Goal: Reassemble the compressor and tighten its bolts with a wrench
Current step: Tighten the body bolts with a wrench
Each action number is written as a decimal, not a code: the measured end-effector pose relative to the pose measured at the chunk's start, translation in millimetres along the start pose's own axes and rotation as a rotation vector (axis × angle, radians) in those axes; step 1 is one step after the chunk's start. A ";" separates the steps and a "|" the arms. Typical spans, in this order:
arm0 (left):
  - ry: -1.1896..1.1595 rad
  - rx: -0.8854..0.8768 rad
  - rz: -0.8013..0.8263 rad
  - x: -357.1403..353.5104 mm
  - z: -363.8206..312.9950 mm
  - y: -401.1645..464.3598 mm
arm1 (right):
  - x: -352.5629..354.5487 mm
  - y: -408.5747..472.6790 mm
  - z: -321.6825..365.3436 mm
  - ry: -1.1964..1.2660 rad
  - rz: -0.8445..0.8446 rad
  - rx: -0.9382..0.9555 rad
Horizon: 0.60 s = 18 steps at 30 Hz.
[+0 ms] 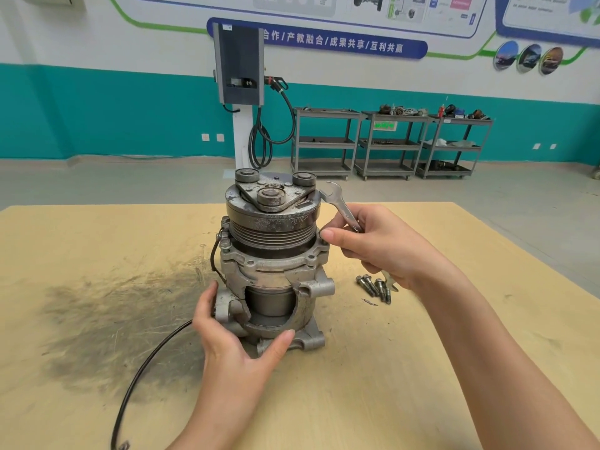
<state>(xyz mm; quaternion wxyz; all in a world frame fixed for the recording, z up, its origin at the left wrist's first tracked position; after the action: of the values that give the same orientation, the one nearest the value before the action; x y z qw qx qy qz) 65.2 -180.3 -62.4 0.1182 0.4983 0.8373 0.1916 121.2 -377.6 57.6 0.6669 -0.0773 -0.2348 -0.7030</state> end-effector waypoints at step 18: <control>0.059 0.023 0.002 6.1 0.2 -1.1 | 6.8 -0.7 11.7 -0.150 -0.115 0.152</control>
<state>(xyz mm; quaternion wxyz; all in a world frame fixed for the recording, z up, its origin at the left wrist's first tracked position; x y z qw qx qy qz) 61.5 -175.4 -63.0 0.0876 0.4945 0.8421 0.1964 117.5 -378.7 70.6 0.6099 -0.0654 -0.3404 -0.7126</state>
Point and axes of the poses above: each hand's wrist, its own y-axis towards the middle knuckle, its own x-axis out of the back of the hand, z = x × y, the point moved 10 cm from there along y, towards the middle knuckle, and after that the axes turned 14 degrees about -z, right-handed, at the moved point
